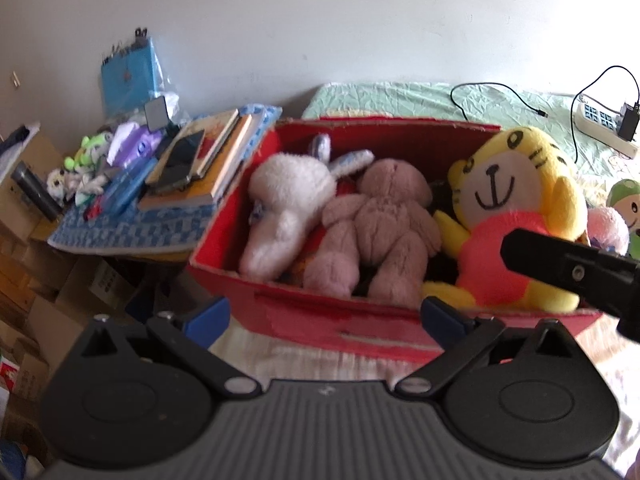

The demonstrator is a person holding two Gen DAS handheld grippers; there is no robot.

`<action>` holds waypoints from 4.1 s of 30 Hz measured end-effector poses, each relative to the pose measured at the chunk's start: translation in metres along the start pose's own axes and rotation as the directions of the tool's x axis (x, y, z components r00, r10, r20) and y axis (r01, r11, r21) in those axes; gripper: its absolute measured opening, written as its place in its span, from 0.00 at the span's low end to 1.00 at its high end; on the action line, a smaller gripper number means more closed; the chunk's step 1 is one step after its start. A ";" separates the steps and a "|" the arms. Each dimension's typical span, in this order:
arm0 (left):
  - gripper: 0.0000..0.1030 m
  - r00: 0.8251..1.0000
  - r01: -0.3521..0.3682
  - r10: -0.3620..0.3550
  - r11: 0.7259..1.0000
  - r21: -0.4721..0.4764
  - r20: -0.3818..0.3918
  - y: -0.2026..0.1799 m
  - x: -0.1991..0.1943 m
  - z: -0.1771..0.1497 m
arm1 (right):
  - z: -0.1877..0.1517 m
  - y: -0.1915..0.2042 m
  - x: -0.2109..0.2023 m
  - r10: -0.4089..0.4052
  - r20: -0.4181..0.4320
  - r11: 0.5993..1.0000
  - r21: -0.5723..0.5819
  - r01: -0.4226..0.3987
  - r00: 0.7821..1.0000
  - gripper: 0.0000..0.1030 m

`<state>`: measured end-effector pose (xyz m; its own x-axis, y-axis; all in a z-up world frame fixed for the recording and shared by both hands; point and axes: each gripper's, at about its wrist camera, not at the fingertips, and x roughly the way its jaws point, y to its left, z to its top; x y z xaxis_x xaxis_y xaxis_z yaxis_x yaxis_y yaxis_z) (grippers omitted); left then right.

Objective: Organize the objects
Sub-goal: 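Withdraw the right gripper from the box toward the white bow plush, then grasp the white plush with blue bow using the right gripper, then lift the white plush with the right gripper and carry it over the red box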

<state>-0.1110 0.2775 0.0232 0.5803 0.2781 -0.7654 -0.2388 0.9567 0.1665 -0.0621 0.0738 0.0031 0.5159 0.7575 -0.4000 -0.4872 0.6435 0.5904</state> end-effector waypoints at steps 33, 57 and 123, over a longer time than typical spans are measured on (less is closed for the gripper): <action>0.98 0.960 0.181 -0.136 0.968 0.174 -0.243 -0.096 0.027 -0.057 | -0.037 -0.055 -0.054 -0.019 -0.004 1.000 0.018 0.019 1.000 0.52; 0.98 0.898 0.413 -0.302 0.828 0.379 -0.320 -0.230 0.037 -0.082 | -0.052 -0.190 -0.106 -0.201 -0.038 0.902 0.383 0.200 0.979 0.52; 0.59 0.873 0.488 -0.453 0.824 0.289 -0.181 -0.219 0.027 -0.076 | -0.050 -0.185 -0.092 0.054 -0.199 0.931 0.365 0.023 0.978 0.38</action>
<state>-0.1023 0.0693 -0.0806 0.4737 -0.2067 -0.8561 0.3117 0.9485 -0.0565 -0.0545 -0.1088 -0.1040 0.3380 0.7980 -0.4989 -0.1842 0.5760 0.7964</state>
